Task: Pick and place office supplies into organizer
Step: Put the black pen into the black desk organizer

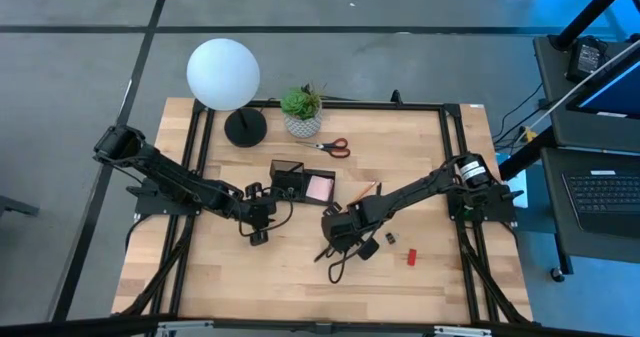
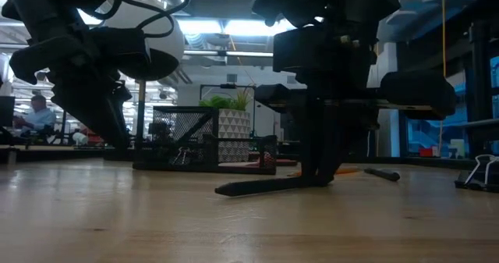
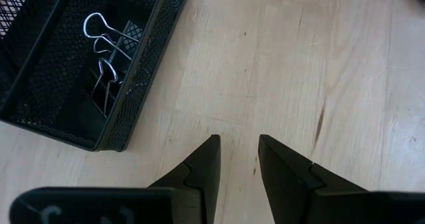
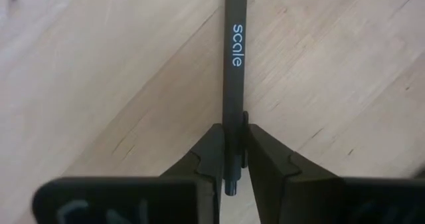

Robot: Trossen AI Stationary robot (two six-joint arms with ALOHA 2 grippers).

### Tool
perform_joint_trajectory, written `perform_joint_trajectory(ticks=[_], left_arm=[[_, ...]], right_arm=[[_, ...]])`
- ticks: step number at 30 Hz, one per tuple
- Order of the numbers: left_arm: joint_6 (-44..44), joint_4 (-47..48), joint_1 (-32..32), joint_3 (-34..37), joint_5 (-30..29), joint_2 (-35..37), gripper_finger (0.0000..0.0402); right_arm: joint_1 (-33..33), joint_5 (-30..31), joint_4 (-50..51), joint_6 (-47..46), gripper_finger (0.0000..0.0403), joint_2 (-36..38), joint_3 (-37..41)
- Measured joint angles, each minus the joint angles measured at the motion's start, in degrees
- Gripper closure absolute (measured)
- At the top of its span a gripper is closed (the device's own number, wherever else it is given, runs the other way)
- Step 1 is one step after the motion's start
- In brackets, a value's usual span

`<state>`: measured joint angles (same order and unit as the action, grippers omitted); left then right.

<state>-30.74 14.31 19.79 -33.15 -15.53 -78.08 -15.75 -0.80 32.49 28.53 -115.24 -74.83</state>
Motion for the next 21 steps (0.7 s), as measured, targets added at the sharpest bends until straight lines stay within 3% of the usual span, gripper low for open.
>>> perform_joint_trajectory(ticks=[21], left_arm=[[0.0,0.0,0.0,0.0,0.0,0.0,0.0304]], right_arm=[[-0.1,2.7,0.0,0.1,0.0347,0.0,0.0]])
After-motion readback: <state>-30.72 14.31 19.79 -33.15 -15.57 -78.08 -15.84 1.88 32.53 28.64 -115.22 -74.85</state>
